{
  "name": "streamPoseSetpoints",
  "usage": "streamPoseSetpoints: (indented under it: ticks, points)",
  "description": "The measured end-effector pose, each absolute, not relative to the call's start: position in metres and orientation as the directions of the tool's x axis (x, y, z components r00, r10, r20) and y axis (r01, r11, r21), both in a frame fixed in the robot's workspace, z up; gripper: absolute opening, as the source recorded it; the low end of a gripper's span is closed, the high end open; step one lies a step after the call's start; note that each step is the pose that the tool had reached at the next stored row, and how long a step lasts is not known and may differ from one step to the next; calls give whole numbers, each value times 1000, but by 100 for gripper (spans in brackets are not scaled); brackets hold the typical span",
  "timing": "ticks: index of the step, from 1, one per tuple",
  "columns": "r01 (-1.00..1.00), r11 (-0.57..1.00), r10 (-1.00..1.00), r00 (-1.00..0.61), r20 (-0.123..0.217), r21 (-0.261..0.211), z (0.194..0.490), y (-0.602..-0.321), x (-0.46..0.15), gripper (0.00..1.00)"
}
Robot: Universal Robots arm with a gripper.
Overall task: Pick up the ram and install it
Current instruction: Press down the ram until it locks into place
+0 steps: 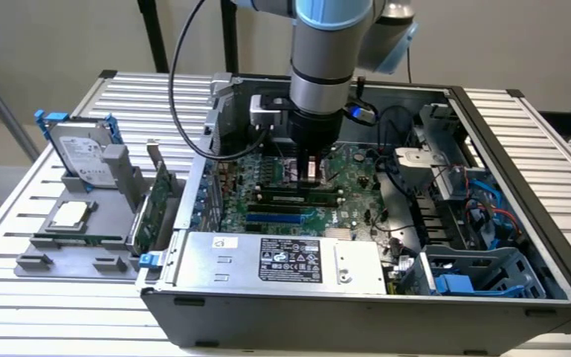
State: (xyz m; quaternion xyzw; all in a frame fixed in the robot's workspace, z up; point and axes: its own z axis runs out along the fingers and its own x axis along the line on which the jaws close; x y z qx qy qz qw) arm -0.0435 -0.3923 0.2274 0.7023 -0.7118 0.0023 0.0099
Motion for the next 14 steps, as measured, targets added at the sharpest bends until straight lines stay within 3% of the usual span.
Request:
streamPoseSetpoints:
  ticks: [4, 14]
  points:
    - [-1000, 14, -1000, -13, 18, 11, 245, -392, -44, 0]
    - [-1000, 14, -1000, -13, 18, 11, 246, -392, -44, 0]
